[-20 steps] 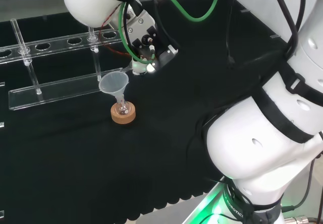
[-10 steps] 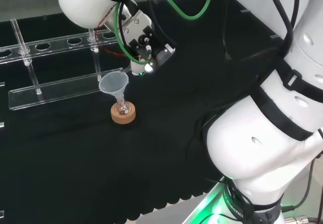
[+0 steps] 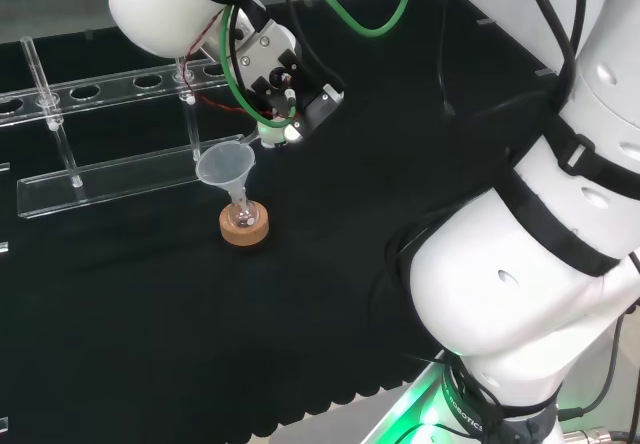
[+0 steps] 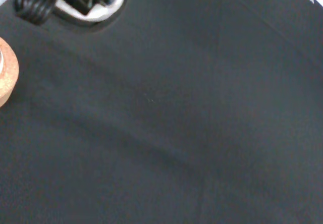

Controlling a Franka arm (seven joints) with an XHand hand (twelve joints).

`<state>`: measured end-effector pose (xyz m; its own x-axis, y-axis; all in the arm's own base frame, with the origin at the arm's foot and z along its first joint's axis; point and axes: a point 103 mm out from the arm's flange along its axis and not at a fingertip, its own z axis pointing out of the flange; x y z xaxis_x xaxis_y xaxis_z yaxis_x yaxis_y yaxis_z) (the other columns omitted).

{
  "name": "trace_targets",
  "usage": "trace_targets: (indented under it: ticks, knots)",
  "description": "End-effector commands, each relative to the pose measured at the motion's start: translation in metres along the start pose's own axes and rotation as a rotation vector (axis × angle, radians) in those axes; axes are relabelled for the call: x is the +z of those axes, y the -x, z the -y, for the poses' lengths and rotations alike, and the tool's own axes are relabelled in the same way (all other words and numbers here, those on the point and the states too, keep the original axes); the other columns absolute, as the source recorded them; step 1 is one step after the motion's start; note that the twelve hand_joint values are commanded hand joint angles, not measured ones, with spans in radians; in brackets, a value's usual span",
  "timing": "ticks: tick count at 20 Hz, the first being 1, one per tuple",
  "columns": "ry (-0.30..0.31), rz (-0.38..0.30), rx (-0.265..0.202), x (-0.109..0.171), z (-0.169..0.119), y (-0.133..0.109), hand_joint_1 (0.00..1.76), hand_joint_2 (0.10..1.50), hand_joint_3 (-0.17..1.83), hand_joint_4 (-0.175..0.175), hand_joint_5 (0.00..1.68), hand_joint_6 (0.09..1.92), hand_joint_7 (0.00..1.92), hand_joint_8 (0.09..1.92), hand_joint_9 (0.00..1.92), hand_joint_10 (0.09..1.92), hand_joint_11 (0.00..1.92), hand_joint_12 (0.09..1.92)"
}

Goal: Pour all the NaCl from the weighing funnel into the round-bottom flask.

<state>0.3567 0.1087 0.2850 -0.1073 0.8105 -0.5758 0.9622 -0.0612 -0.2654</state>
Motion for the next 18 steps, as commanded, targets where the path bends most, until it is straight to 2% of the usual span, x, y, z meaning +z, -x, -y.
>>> trace_targets:
  ticks: [1, 18]
  knots:
    - [0.001, 0.008, -0.001, -0.0014, 0.0001, -0.0005, 1.09, 0.73, 0.59, 0.175, 1.17, 0.83, 0.59, 0.64, 0.95, 0.36, 0.74, 1.12]
    - [0.006, 0.051, -0.005, -0.0088, 0.0013, -0.0024, 1.09, 0.73, 0.59, 0.175, 1.17, 0.83, 0.59, 0.64, 0.95, 0.36, 0.73, 1.13]
